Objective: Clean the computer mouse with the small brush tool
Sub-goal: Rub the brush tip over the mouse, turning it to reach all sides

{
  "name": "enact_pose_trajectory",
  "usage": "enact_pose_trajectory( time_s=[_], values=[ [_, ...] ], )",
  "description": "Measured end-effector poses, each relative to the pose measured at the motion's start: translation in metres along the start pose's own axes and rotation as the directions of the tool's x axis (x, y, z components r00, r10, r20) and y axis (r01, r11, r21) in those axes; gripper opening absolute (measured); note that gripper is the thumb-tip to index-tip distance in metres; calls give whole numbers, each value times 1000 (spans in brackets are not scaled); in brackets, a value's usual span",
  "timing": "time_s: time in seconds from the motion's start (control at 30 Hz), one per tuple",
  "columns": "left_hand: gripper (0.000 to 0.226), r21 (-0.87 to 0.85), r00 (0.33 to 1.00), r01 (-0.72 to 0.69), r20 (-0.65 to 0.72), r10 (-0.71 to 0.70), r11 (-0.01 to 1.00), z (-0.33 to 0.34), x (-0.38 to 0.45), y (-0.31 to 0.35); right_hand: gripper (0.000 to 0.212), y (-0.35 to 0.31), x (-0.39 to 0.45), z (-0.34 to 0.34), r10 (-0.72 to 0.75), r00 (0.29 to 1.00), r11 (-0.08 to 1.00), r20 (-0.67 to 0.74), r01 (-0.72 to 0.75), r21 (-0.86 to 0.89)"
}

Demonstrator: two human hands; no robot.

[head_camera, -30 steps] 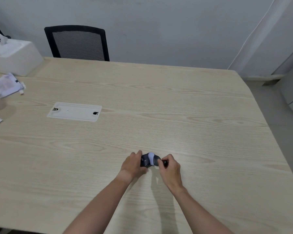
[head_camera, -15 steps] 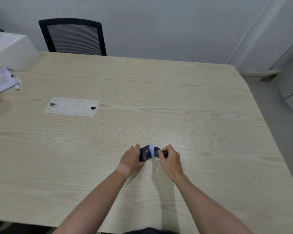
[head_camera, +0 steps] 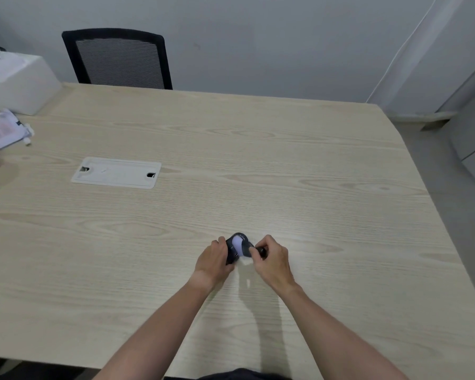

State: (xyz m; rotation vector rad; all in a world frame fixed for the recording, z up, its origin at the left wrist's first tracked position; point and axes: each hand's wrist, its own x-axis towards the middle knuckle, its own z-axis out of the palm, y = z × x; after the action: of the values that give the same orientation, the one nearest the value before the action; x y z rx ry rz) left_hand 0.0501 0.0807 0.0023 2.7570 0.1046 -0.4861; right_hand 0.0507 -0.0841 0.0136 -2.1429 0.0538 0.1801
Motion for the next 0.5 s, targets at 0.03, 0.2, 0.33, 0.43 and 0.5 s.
enact_pose_trajectory(
  time_s=[0.03, 0.2, 0.33, 0.43, 0.5],
  values=[
    [44, 3, 1000, -9, 0, 9, 1000, 1, 0, 0, 20, 0, -1, 0, -19, 999, 1000, 38, 19, -6],
    [45, -29, 999, 16, 33, -15, 999, -4, 2, 0, 17, 5, 1, 5, 46, 999, 997, 13, -45, -56],
    [45, -102, 998, 56, 22, -54, 993, -3, 1, -1, 18, 4, 0, 2, 56, 998, 998, -40, -56, 4],
    [44, -211, 994, 107, -12, -112, 972, 1, -1, -2, 20, 4, -4, 3, -20, 997, 1000, 77, 21, -16],
    [44, -243, 990, 123, -32, -135, 962, 4, -2, -1, 19, 5, -4, 4, -20, 995, 999, 96, 24, -36]
  ],
)
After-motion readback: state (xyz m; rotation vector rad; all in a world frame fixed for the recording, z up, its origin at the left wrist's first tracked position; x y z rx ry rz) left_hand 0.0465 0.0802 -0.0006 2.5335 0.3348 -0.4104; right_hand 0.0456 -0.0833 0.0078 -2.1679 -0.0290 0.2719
